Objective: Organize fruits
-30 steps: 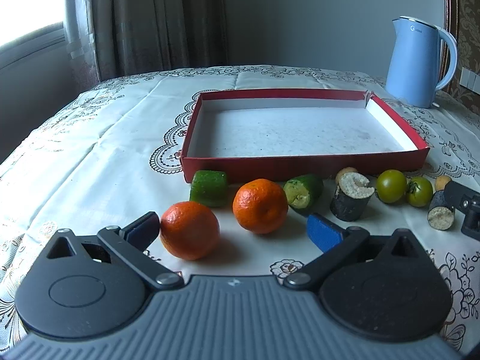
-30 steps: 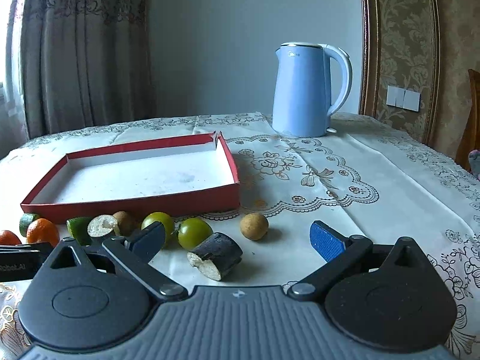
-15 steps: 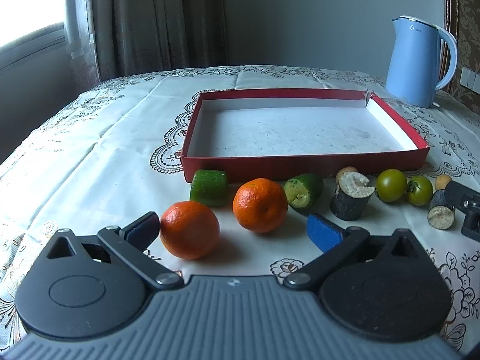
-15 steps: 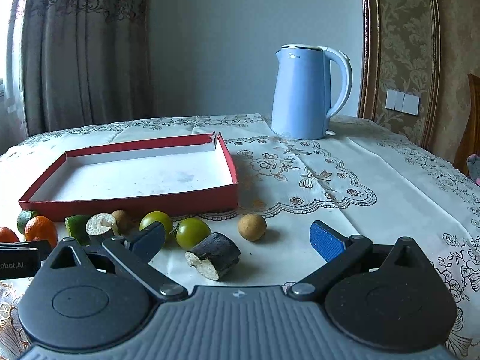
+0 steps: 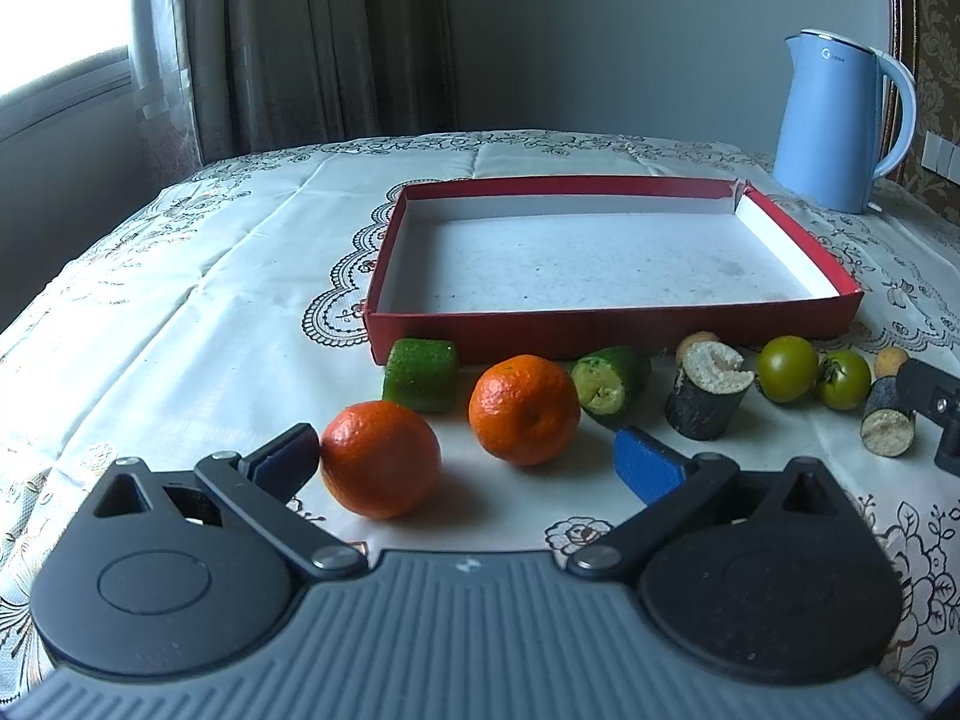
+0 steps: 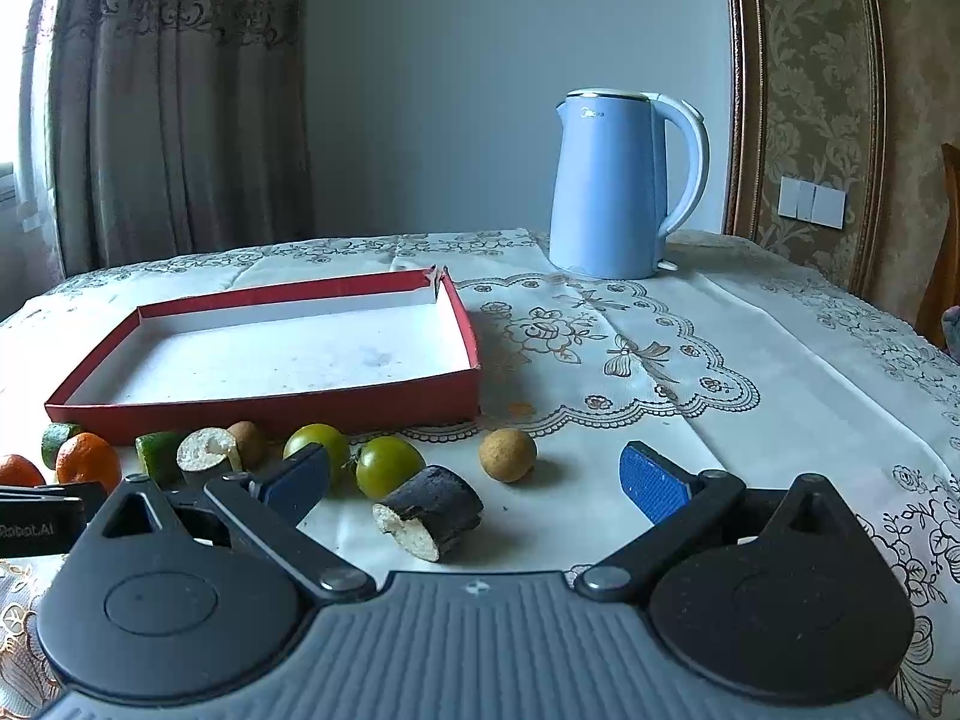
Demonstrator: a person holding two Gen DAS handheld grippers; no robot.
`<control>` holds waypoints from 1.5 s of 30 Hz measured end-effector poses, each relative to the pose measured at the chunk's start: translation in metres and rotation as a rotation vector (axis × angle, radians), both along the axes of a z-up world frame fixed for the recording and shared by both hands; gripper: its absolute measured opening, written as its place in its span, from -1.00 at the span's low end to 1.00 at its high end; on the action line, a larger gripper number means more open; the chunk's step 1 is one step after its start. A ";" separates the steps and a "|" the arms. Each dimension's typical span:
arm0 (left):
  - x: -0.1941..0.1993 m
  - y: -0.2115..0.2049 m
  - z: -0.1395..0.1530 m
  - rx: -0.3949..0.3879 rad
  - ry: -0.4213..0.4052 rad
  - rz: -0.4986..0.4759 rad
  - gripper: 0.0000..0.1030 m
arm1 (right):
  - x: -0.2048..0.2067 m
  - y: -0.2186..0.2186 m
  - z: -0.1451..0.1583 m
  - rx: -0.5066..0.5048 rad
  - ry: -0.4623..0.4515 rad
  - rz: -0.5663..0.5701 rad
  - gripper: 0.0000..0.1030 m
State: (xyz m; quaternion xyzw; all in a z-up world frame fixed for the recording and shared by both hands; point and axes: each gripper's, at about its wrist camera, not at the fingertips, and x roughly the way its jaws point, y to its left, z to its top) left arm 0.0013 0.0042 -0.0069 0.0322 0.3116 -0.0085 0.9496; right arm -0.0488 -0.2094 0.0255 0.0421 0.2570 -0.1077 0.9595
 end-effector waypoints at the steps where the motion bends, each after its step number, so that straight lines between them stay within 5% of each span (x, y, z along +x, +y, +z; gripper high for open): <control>1: 0.000 0.000 0.000 -0.001 0.000 0.002 1.00 | 0.000 0.000 0.000 -0.003 -0.001 -0.001 1.00; 30: 0.005 0.002 -0.007 0.010 0.010 0.011 1.00 | -0.001 -0.014 -0.006 0.014 0.018 -0.016 1.00; 39: 0.003 0.003 -0.011 0.024 -0.010 -0.007 1.00 | -0.006 -0.064 -0.008 -0.010 0.037 -0.124 1.00; 45: 0.007 0.003 -0.017 0.044 -0.018 0.000 1.00 | 0.017 -0.066 -0.006 -0.018 0.029 -0.090 0.98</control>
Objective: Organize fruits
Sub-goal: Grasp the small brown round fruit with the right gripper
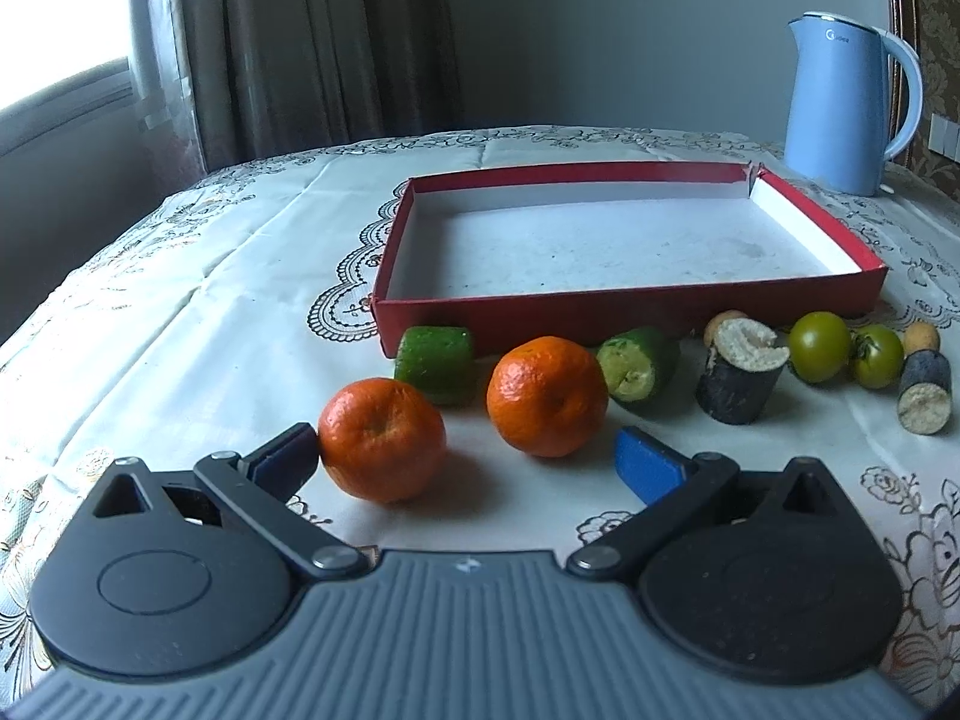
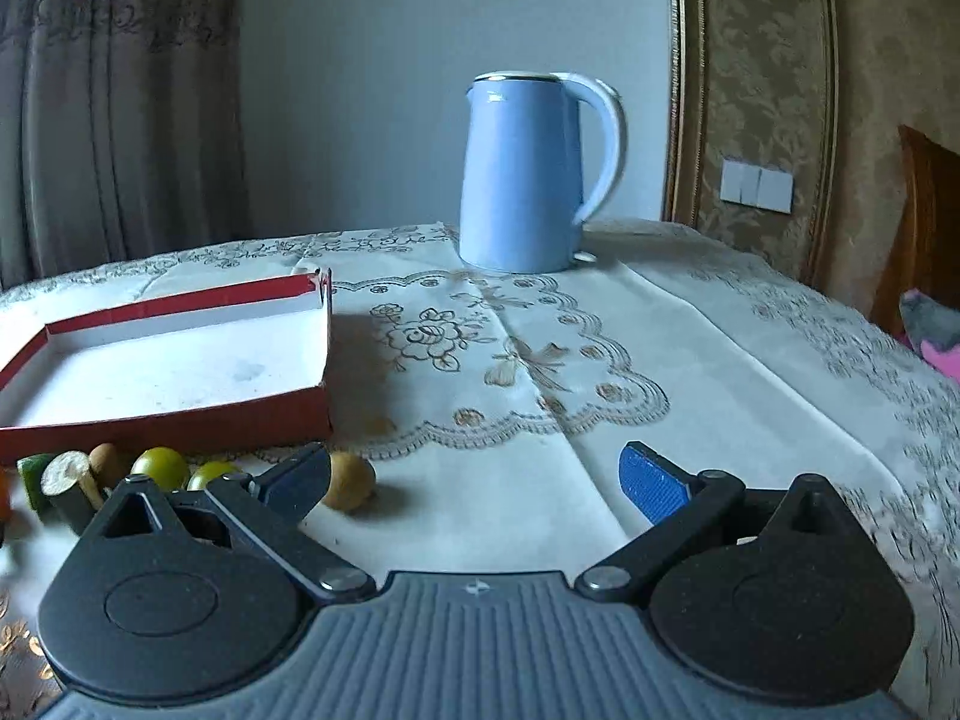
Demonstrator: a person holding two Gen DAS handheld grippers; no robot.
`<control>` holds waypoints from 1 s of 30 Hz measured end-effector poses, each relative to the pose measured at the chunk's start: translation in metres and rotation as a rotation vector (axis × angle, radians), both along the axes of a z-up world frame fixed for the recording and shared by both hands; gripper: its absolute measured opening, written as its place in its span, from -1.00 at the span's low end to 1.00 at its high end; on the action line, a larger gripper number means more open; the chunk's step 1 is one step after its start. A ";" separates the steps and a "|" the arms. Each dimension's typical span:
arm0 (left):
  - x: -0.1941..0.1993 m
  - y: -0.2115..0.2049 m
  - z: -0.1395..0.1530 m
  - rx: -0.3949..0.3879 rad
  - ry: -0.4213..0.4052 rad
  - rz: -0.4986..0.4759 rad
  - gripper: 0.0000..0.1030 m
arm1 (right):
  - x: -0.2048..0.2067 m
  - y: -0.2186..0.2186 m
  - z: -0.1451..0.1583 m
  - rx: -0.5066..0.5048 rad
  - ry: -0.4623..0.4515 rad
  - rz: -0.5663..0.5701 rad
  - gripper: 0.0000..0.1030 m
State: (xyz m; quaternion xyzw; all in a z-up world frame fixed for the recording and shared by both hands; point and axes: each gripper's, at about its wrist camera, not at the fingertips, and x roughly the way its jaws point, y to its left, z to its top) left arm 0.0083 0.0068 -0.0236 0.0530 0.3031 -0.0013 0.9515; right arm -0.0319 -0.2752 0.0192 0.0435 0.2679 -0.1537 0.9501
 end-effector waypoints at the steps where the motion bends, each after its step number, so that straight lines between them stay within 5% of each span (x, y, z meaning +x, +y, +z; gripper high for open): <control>1: 0.001 0.000 -0.001 0.006 0.002 -0.001 1.00 | 0.005 0.001 -0.001 0.000 0.011 0.006 0.90; 6: 0.001 0.003 -0.005 -0.004 -0.002 0.001 1.00 | 0.030 0.001 -0.012 0.071 0.094 0.056 0.54; 22: 0.000 0.004 -0.005 -0.014 -0.005 0.001 1.00 | 0.050 0.020 -0.014 0.159 0.138 0.219 -0.38; 30: 0.000 0.005 -0.006 -0.016 -0.006 0.002 1.00 | 0.046 0.019 -0.014 0.174 0.117 0.223 -0.46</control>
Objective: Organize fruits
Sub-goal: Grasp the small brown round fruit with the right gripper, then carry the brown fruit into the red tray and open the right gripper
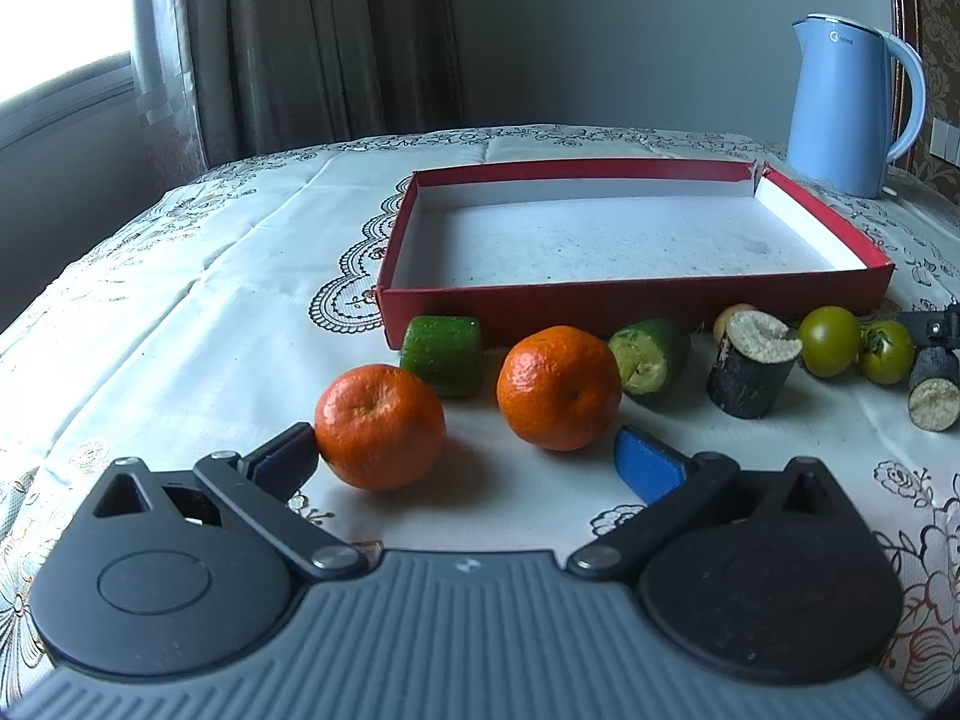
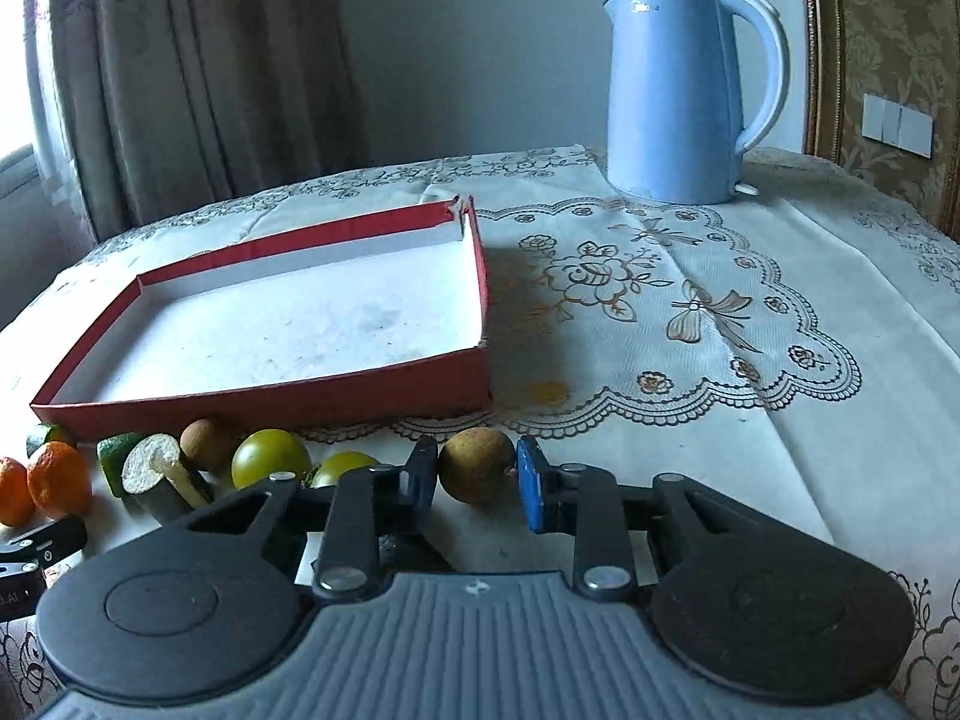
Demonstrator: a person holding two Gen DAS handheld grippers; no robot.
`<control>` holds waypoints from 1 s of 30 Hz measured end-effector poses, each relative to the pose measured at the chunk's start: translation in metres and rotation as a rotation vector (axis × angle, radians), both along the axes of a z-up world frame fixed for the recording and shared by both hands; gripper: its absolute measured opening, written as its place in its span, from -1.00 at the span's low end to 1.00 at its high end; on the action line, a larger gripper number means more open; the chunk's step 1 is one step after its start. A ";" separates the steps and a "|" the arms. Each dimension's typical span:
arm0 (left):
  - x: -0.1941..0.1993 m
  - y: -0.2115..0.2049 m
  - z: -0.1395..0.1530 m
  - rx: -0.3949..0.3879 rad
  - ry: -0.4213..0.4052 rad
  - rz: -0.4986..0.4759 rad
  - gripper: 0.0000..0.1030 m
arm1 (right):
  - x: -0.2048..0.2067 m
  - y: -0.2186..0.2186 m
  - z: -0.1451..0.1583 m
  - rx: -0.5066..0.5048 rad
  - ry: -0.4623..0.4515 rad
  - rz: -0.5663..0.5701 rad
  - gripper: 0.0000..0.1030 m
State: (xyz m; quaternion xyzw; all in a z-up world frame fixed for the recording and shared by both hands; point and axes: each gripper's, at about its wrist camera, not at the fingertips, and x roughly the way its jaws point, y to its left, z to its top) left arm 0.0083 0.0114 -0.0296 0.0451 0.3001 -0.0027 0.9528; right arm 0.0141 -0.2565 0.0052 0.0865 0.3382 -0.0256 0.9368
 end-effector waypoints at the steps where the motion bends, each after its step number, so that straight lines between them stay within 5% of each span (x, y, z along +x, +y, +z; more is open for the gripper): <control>1: 0.000 0.000 0.000 0.000 0.000 0.000 1.00 | -0.002 0.000 0.002 0.000 -0.010 -0.003 -0.47; 10: 0.000 -0.001 0.000 0.007 -0.003 0.000 1.00 | 0.015 0.011 0.040 -0.073 -0.150 0.028 -0.46; 20: 0.000 -0.001 0.000 0.009 -0.003 0.000 1.00 | 0.082 0.045 0.021 -0.127 -0.069 0.109 -0.46; 30: -0.001 -0.003 -0.001 0.017 -0.003 0.000 1.00 | 0.105 0.063 0.007 -0.190 0.004 0.127 -0.46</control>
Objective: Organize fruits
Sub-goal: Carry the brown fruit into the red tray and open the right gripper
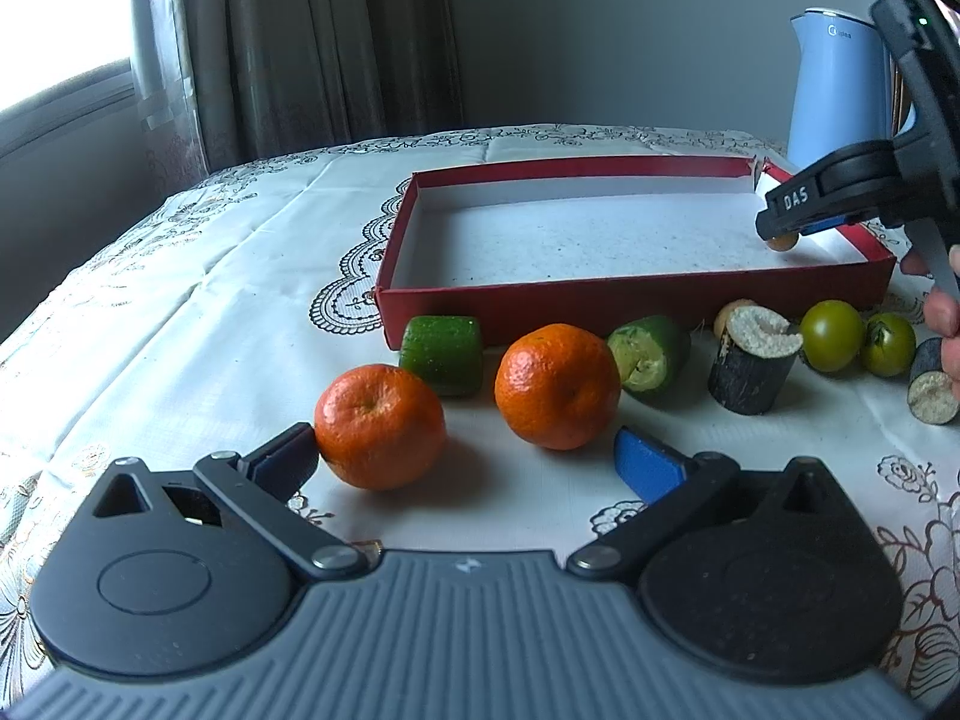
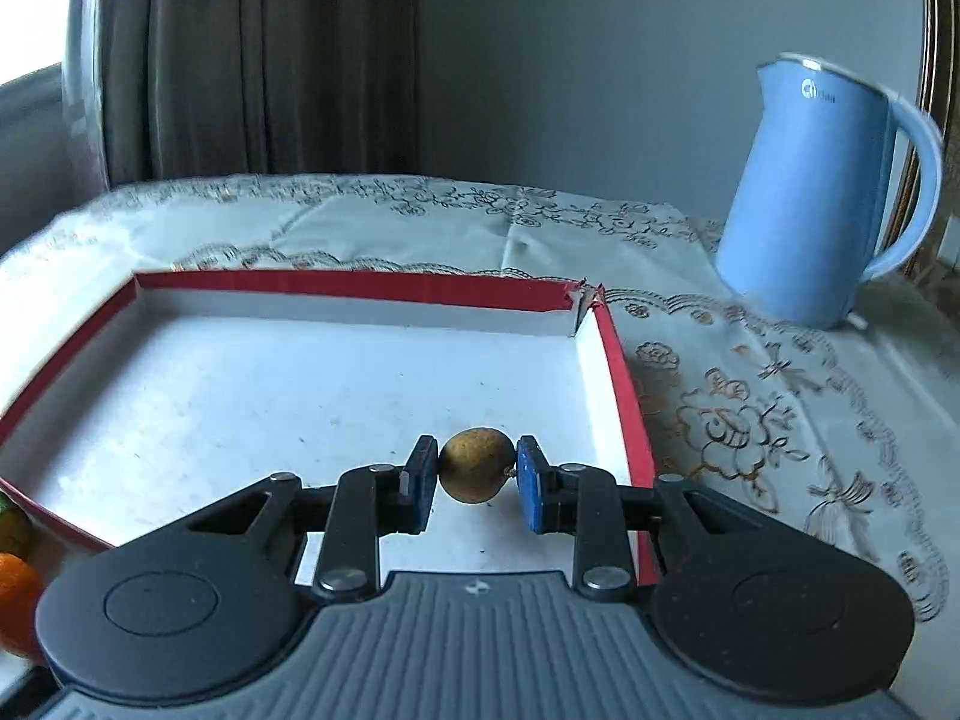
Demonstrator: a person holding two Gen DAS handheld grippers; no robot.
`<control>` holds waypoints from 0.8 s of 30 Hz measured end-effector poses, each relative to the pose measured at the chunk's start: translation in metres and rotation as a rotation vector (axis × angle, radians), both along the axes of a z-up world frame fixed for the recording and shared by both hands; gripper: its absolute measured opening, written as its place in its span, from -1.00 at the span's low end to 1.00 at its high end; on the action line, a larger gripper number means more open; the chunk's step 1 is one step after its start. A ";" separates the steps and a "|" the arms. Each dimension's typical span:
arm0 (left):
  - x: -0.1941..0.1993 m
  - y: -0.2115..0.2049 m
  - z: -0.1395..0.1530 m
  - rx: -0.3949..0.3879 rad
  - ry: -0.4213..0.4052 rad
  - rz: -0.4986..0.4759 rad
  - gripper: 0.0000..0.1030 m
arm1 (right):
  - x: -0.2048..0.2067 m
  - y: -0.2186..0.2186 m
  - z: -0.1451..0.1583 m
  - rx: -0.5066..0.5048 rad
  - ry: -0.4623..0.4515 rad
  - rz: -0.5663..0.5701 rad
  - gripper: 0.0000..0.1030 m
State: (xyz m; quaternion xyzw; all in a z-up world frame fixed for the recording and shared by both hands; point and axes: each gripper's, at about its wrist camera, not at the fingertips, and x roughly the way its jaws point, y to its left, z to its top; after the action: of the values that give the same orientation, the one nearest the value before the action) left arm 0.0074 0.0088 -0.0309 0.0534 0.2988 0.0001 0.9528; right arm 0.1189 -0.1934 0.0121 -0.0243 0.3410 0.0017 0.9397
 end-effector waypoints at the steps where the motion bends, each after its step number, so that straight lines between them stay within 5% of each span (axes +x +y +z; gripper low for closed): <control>1: 0.000 0.000 0.000 0.000 0.000 0.000 1.00 | 0.001 0.002 -0.001 -0.008 0.008 0.001 -0.46; 8: 0.000 -0.001 0.000 0.003 0.000 0.000 1.00 | 0.003 0.003 -0.003 -0.019 0.045 0.007 -0.32; 10: 0.000 -0.001 0.000 0.002 0.000 0.000 1.00 | -0.001 -0.001 0.001 0.003 0.027 0.001 0.07; 12: 0.000 -0.001 0.000 0.002 0.000 0.000 1.00 | -0.009 -0.003 0.007 0.011 -0.001 0.000 0.22; 24: 0.000 -0.001 0.000 0.003 -0.001 0.000 1.00 | -0.098 -0.023 0.023 0.071 -0.116 -0.025 0.22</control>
State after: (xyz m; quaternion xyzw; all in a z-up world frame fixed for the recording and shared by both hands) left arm 0.0074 0.0081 -0.0309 0.0550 0.2986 0.0005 0.9528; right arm 0.0207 -0.2160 0.0352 0.0135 0.2858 0.0006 0.9582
